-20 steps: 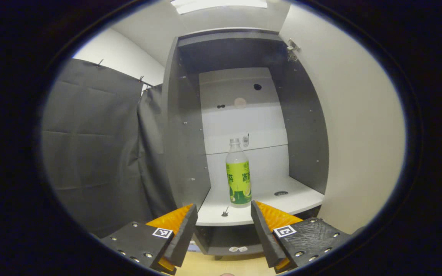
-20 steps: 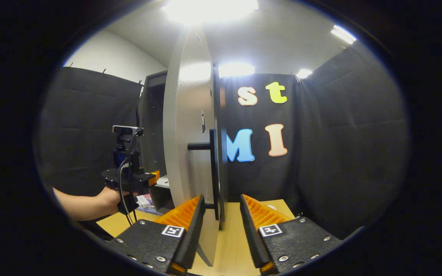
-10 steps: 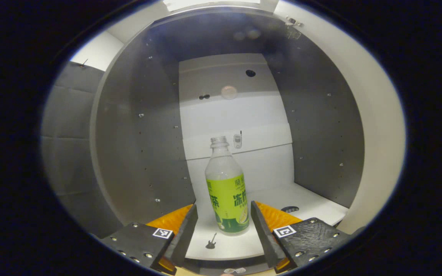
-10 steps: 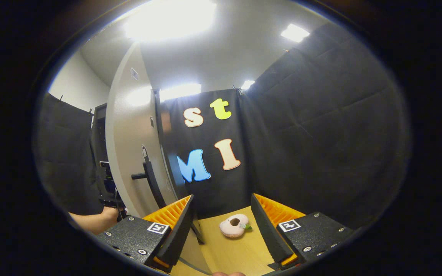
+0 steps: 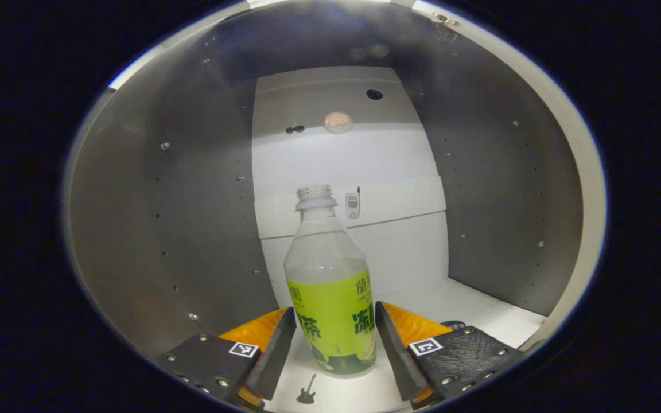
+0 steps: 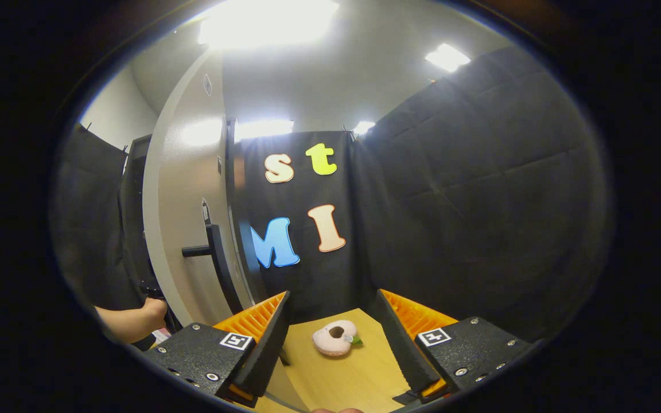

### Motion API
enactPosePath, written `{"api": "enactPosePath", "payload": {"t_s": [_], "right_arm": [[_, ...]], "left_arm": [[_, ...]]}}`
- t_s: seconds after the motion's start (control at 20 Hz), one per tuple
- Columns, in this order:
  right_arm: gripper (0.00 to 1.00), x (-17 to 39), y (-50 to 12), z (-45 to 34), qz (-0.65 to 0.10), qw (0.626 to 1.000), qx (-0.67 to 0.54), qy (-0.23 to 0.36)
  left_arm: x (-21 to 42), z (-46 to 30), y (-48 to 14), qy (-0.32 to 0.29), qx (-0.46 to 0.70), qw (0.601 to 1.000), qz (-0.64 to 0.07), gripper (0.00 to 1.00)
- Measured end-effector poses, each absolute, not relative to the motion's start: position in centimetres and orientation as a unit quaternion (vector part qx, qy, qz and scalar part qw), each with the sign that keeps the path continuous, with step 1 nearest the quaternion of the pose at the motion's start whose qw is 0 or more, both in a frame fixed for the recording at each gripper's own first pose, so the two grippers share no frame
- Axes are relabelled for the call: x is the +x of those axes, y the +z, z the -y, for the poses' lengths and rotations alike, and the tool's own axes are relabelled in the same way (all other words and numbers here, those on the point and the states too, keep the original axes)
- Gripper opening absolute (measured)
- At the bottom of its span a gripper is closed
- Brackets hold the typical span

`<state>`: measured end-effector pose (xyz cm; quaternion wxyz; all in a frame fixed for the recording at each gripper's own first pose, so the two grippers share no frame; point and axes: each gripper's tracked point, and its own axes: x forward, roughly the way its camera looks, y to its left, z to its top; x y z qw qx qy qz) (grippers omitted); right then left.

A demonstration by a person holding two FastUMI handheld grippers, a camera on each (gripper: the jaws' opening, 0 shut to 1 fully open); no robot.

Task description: Open the cabinet door with the right hand, grasp the bottle in the cabinet with the left hand and place it on the coaster, then close the cabinet door with the right hand.

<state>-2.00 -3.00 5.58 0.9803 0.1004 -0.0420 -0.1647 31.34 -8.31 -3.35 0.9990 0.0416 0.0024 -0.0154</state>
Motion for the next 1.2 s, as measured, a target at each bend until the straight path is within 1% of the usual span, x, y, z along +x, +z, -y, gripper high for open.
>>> {"api": "enactPosePath", "payload": {"t_s": [0.15, 0.2, 0.3, 0.35, 0.45, 0.55, 0.7, 0.75, 0.8, 0.85, 0.9, 1.05, 1.1, 1.2], "right_arm": [[0.89, -1.1, 5.4, 2.4, 0.034, 0.982, 0.082, -0.166], [0.89, -1.0, 5.2, 2.5, 0.031, 0.982, 0.072, -0.171], [0.89, -0.6, 5.1, 2.5, 0.028, 0.982, 0.064, -0.176], [0.89, -0.7, 5.0, 2.8, 0.028, 0.981, 0.066, -0.178], [0.89, -1.0, 4.9, 3.3, 0.026, 0.981, 0.073, -0.180], [0.89, -1.3, 4.7, 3.8, 0.025, 0.981, 0.077, -0.179], [0.89, -1.7, 4.6, 4.3, 0.025, 0.982, 0.090, -0.163], [0.89, -1.9, 4.4, 4.6, 0.024, 0.983, 0.091, -0.159], [0.89, -2.0, 4.3, 4.8, 0.022, 0.984, 0.091, -0.152], [0.89, -2.2, 4.1, 4.9, 0.019, 0.985, 0.092, -0.145], [0.89, -2.4, 4.0, 4.8, 0.017, 0.986, 0.093, -0.135], [0.89, -3.1, 3.4, 5.2, 0.006, 0.990, 0.093, -0.106], [0.89, -3.4, 3.3, 5.2, 0.003, 0.991, 0.094, -0.096], [0.89, -3.9, 3.1, 5.1, -0.002, 0.993, 0.094, -0.073]], "left_arm": [[31.9, 7.9, -3.8, -0.012, 0.040, 0.999, -0.002, 0.79], [31.8, 8.0, -3.6, -0.013, 0.036, 0.999, 0.000, 0.83], [31.5, 8.3, -3.7, -0.018, 0.024, 1.000, -0.002, 0.68], [31.7, 8.1, -3.7, -0.021, 0.018, 1.000, -0.001, 0.73], [31.5, 8.1, -3.5, -0.026, 0.008, 1.000, 0.000, 0.68], [30.8, 7.7, -2.8, -0.019, 0.014, 1.000, 0.004, 0.68], [29.6, 7.6, -2.0, -0.020, 0.006, 1.000, 0.000, 0.69], [29.3, 7.5, -1.5, -0.016, 0.001, 1.000, 0.004, 0.73], [28.9, 7.3, -1.0, -0.014, -0.001, 1.000, 0.008, 0.68], [28.7, 6.8, -0.7, -0.008, -0.001, 1.000, 0.011, 0.69], [28.4, 6.6, -0.5, -0.004, -0.002, 1.000, 0.010, 0.72], [27.2, 5.5, 0.0, 0.011, -0.003, 1.000, 0.010, 0.72], [26.5, 4.9, 0.2, 0.022, 0.002, 1.000, 0.012, 0.69], [24.6, 4.7, 0.8, 0.039, 0.000, 0.999, 0.012, 0.69]]}}
